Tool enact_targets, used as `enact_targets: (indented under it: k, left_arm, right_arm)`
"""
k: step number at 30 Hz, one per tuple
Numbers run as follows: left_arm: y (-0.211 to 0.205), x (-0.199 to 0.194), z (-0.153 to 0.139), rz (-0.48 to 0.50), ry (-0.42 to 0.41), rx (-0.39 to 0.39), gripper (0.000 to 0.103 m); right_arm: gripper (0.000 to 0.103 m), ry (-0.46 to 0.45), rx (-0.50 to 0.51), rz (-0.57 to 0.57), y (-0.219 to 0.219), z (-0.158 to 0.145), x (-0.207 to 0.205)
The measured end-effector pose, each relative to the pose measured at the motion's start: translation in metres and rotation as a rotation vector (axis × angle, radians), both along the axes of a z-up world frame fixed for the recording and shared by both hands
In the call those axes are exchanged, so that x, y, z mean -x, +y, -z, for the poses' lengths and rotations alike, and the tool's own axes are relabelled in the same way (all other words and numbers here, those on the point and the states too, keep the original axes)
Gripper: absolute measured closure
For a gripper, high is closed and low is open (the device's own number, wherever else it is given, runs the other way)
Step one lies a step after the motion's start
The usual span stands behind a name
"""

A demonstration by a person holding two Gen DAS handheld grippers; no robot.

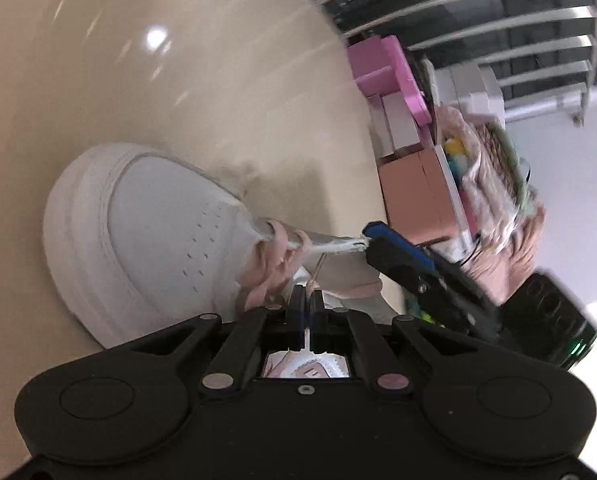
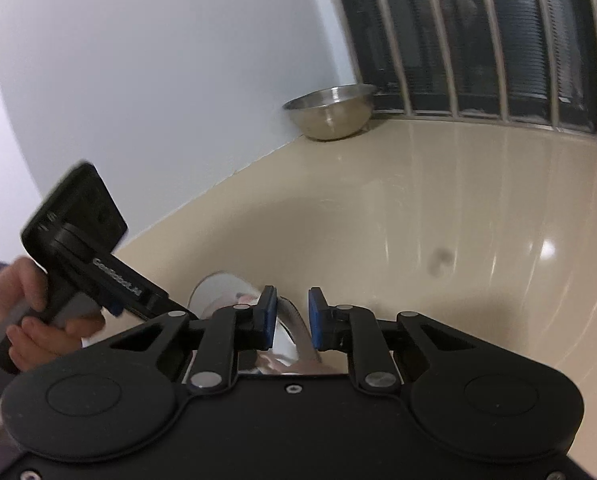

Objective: Lace up shoes with both hands

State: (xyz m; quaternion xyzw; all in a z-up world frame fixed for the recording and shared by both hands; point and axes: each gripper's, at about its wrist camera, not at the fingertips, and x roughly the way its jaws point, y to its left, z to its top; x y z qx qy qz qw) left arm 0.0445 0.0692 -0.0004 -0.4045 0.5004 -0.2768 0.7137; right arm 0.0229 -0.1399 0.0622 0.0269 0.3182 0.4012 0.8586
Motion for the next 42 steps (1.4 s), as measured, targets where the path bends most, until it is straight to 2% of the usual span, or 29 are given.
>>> enact_targets:
  k: [7,17,22,26,36,42]
  left_arm:
    - [0.007,0.007,0.016,-0.113,0.043,0.117,0.099]
    - [0.009,0.018,0.024,-0.207,0.097,0.193,0.099]
    - [0.009,0.017,0.030,-0.245,0.152,0.237,0.099]
    - [0.009,0.013,0.030,-0.255,0.195,0.238,0.099]
    - [0.007,0.000,0.019,-0.186,0.218,0.147,0.099]
    - [0.004,-0.005,0.017,-0.183,0.238,0.121,0.099]
  right_arm:
    - [0.085,0.027,-0.062,0.046,-0.011,0.007,-0.003]
    - [0.085,0.023,-0.096,0.077,-0.013,0.012,-0.005]
    - [0.086,0.024,-0.126,0.108,-0.014,0.016,-0.004]
    - [0.086,0.031,-0.153,0.121,-0.016,0.019,-0.004]
    - [0.086,0.024,-0.210,0.130,-0.022,0.026,0.000]
    - [0.086,0.029,-0.247,0.126,-0.026,0.030,0.001]
